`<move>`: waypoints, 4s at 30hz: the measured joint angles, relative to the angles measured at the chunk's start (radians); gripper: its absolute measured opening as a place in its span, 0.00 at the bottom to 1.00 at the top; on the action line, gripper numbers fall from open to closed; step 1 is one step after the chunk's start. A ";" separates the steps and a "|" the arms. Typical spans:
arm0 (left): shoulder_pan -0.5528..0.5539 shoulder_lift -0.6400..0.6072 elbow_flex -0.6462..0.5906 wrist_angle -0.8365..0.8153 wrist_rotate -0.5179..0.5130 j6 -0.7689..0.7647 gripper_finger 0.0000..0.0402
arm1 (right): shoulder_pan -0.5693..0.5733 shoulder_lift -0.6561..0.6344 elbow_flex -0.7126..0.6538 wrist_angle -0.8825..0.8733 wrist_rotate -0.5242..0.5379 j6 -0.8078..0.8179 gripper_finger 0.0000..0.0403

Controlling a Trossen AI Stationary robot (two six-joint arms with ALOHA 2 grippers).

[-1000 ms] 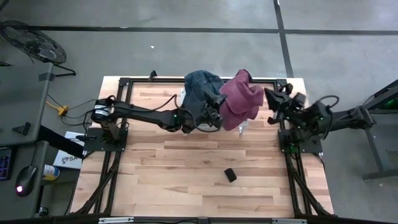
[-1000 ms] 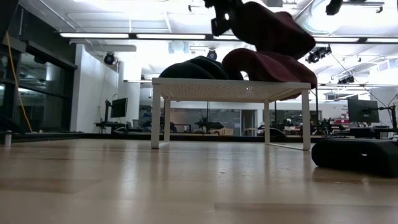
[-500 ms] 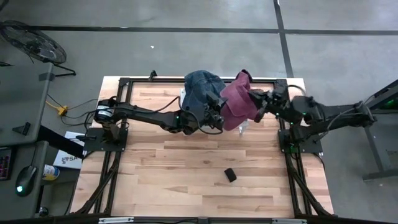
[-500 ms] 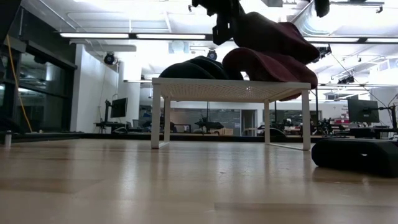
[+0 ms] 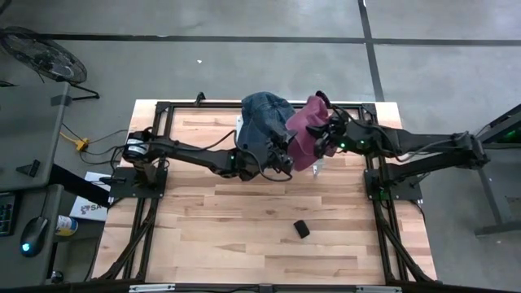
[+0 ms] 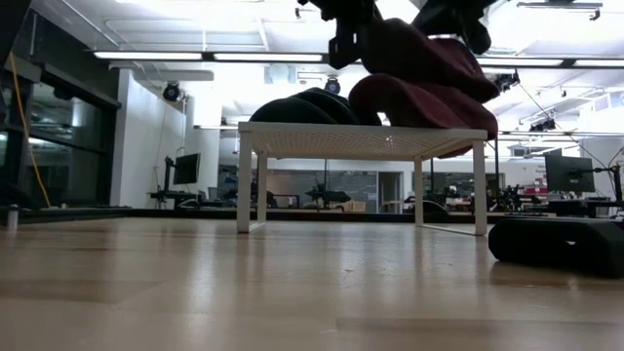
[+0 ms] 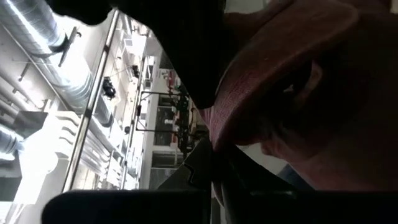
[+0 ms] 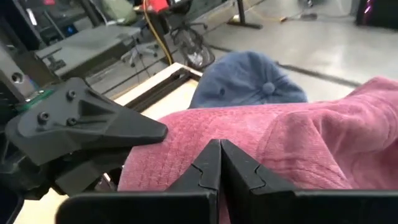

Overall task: Pick & Place hat
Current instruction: Stack the red cap on top of the other red cap on the shelf, then return to Home Position

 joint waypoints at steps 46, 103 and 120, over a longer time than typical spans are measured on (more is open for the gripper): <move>-0.018 -0.059 0.001 -0.290 0.037 0.030 0.23 | -0.123 0.060 -0.010 -0.109 -0.238 0.015 0.00; -0.038 -0.977 -0.064 -1.199 0.255 -1.453 0.22 | -0.056 -0.034 0.191 -0.215 -0.367 -0.122 0.00; -0.038 -1.339 -0.530 -1.080 0.225 -1.687 0.22 | 0.091 -0.165 0.195 -0.425 -0.132 -0.109 0.00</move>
